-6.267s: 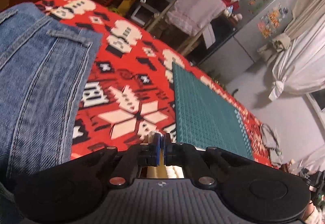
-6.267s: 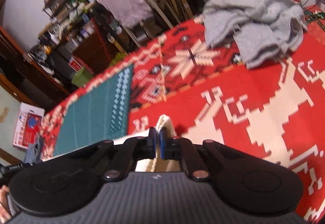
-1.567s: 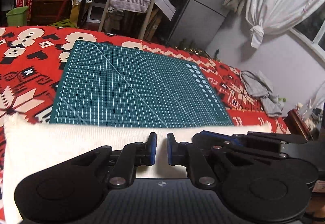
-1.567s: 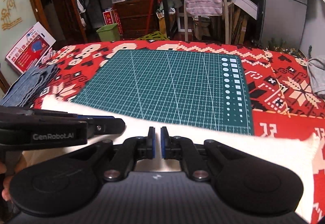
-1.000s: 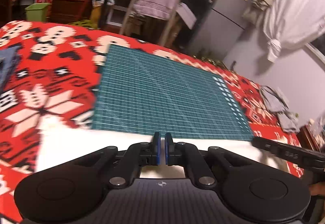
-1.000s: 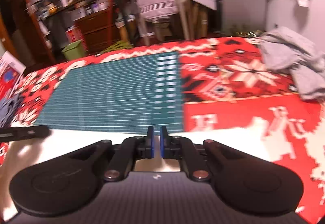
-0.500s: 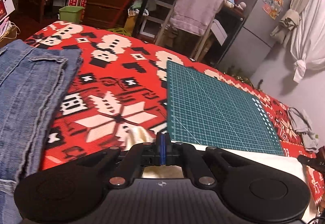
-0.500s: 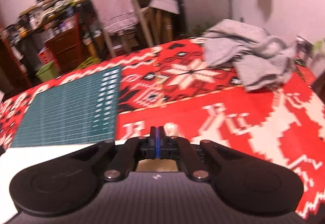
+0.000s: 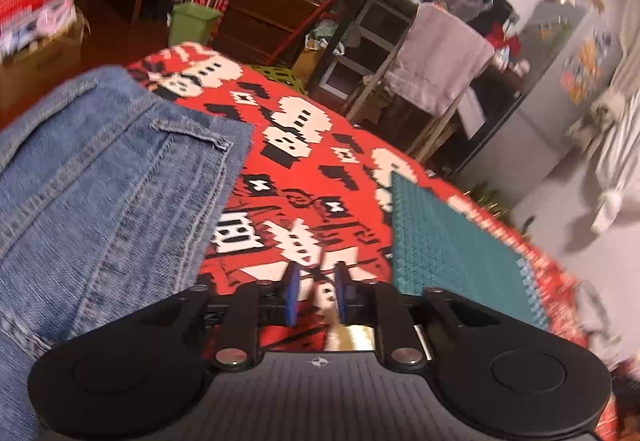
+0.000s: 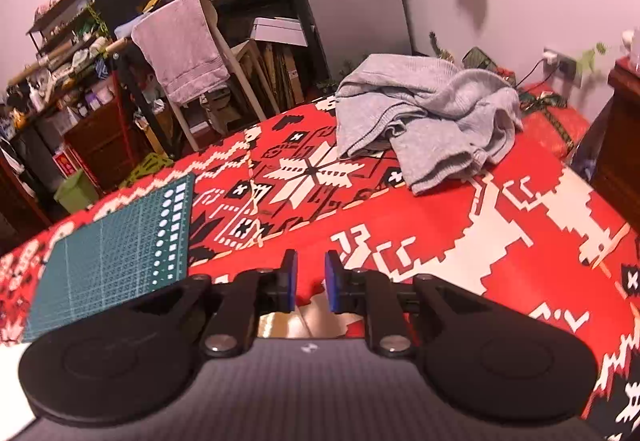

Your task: Fold clothes

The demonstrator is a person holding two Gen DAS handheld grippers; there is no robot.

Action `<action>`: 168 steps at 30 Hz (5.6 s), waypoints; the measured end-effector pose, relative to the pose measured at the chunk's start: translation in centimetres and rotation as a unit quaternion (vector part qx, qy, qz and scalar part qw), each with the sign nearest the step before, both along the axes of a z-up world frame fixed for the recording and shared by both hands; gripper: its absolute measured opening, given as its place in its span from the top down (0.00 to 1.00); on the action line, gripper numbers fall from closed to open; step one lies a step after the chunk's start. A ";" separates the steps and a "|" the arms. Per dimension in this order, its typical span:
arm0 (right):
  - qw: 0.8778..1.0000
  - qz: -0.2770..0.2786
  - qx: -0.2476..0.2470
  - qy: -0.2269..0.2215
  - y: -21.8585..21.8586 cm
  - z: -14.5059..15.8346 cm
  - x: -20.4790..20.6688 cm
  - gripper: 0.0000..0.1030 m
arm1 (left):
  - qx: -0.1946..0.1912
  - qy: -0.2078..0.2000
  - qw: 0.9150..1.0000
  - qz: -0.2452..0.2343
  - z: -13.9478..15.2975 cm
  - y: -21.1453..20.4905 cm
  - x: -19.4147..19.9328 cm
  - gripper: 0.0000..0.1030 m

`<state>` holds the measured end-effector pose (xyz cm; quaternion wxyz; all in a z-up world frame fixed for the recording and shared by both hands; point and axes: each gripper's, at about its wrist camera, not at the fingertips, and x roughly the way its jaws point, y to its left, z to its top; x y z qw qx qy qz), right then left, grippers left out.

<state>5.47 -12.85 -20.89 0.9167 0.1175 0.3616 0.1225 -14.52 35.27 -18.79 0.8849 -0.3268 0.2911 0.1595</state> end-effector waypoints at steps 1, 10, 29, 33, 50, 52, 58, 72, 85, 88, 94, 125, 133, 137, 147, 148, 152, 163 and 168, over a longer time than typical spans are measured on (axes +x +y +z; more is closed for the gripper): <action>1.000 0.004 0.005 0.001 0.0 -0.1 0.1 0.77 | -0.013 -0.002 1.000 -0.006 -0.1 0.0 0.2 0.69; 1.000 0.013 0.006 0.012 1.3 -0.8 0.4 0.76 | -0.012 0.028 0.999 -0.027 -1.0 -1.8 2.0 0.90; 1.000 0.007 -0.015 -0.015 1.2 -0.1 0.4 0.75 | 0.065 0.005 0.998 -0.013 0.5 -2.5 0.9 0.84; 0.996 0.040 -0.050 -0.061 3.1 2.1 -1.5 0.76 | 0.092 -0.020 0.995 -0.040 2.2 -4.1 0.8 0.84; 0.991 0.111 -0.076 -0.013 7.5 -1.3 -1.7 1.00 | 0.106 0.025 0.986 -0.125 -1.0 -8.2 4.5 0.96; 0.992 0.098 -0.073 -0.010 6.3 -1.6 -1.1 1.00 | 0.107 0.027 0.987 -0.116 -1.1 -7.5 4.3 0.97; 0.995 0.066 -0.068 -0.006 4.1 -1.4 0.3 1.00 | 0.111 0.034 0.989 -0.093 -1.0 -6.2 3.8 0.97; 0.977 0.201 -0.069 -0.031 12.7 0.0 -4.8 0.94 | 0.076 -0.012 0.978 -0.194 0.3 -13.2 5.1 0.97; 0.989 0.114 -0.092 -0.030 7.5 -0.7 -4.2 0.96 | 0.097 0.005 0.983 -0.155 -1.1 -12.3 3.3 0.95; 0.989 0.109 -0.089 -0.036 7.0 -0.2 -4.5 0.95 | 0.088 0.003 0.988 -0.128 -0.8 -11.0 2.4 0.95; 0.983 0.162 -0.071 -0.041 10.3 0.4 -6.6 0.90 | 0.061 -0.020 0.987 -0.145 0.0 -12.2 2.4 0.94; 0.965 0.243 -0.084 -0.044 14.6 0.4 -11.3 0.89 | 0.172 -0.008 0.951 -0.256 -0.6 -20.5 3.2 0.94; 0.975 0.189 -0.108 -0.045 10.4 0.4 -10.9 0.90 | 0.213 0.023 0.955 -0.203 -0.4 -18.8 1.2 0.94; 0.983 0.140 -0.114 -0.037 7.0 0.3 -9.9 0.90 | 0.203 0.035 0.965 -0.162 -0.3 -16.3 -0.5 0.94; 0.974 0.209 -0.074 -0.038 10.3 1.0 -12.1 0.91 | 0.151 0.002 0.973 -0.177 1.0 -17.1 -1.4 0.94; 0.971 0.223 -0.076 -0.038 11.1 0.9 -12.6 0.91 | 0.155 0.001 0.970 -0.189 0.9 -17.9 -1.1 0.94; 0.965 0.242 -0.093 -0.042 12.3 0.4 -13.6 0.93 | 0.181 0.013 0.959 -0.216 -0.3 -20.1 -0.3 0.94; 0.982 0.146 -0.113 -0.029 4.8 -0.2 -11.2 0.95 | 0.164 0.039 0.972 -0.164 -0.1 -15.5 -4.2 0.97; 0.982 0.163 -0.091 -0.032 6.2 0.3 -12.3 0.89 | 0.151 0.022 0.973 -0.175 0.5 -16.2 -4.5 0.96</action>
